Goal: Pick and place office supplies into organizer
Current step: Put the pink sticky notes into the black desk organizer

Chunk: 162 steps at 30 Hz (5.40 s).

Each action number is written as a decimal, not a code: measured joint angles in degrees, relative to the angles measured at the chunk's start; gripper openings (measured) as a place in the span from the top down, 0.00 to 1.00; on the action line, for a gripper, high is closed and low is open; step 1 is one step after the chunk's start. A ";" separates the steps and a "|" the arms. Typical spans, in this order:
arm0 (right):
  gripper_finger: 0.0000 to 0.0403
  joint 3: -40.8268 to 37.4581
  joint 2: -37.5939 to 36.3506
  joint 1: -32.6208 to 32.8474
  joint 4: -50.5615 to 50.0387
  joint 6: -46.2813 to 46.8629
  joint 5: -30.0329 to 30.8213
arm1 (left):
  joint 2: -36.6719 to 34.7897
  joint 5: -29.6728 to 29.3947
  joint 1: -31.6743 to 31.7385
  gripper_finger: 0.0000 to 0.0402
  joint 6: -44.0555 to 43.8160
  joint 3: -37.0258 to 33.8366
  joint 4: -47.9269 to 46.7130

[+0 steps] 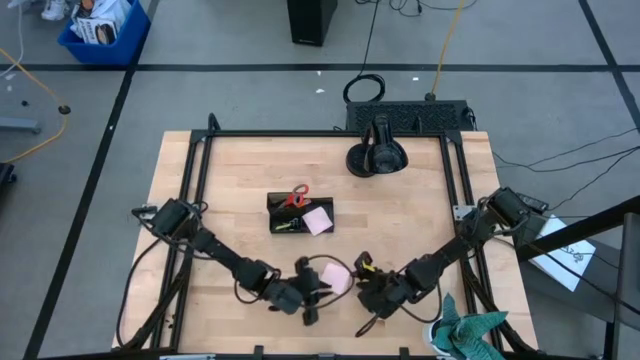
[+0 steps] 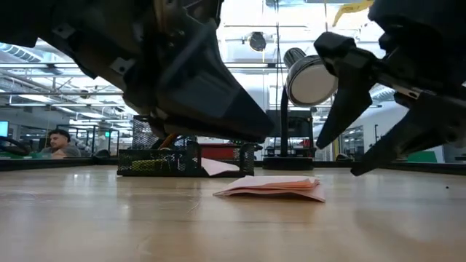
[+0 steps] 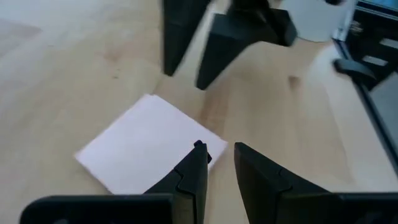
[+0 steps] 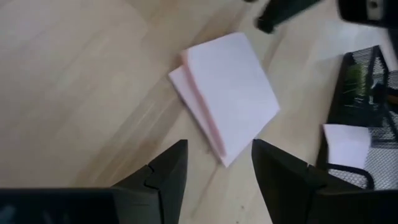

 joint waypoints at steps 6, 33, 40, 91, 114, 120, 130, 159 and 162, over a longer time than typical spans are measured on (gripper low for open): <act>0.58 -3.08 0.00 -0.11 0.95 2.48 -0.08 | 0.01 -1.26 0.82 0.79 -5.95 0.02 -5.56; 0.58 -11.06 5.91 -0.89 23.79 -7.92 -0.79 | 0.05 2.79 4.00 0.79 -17.58 0.02 -13.02; 0.59 -11.01 8.13 -0.94 25.06 -10.55 2.01 | 0.05 3.88 4.22 0.79 -16.43 0.02 -11.88; 0.57 -9.68 10.22 0.13 26.29 -2.23 0.96 | 4.37 8.41 4.73 0.79 -14.35 0.20 -0.99; 0.90 -9.83 10.60 0.10 28.72 1.08 -0.14 | 5.32 8.41 4.55 0.79 -11.13 0.09 1.70; 0.98 -9.81 8.93 0.62 27.72 -1.07 5.97 | 3.94 13.32 4.48 0.79 -7.11 0.05 -0.09; 1.00 -10.18 0.30 1.75 24.29 -10.24 16.61 | -5.43 9.62 -0.21 0.79 -10.27 -0.04 -20.64; 1.00 -6.38 -1.92 -16.04 33.36 -25.65 15.34 | -9.05 1.31 -6.21 0.79 -8.35 0.02 -22.53; 1.00 -6.38 -1.92 -19.31 33.48 -25.52 10.82 | -10.57 -0.32 -7.31 0.79 -7.29 0.02 -23.00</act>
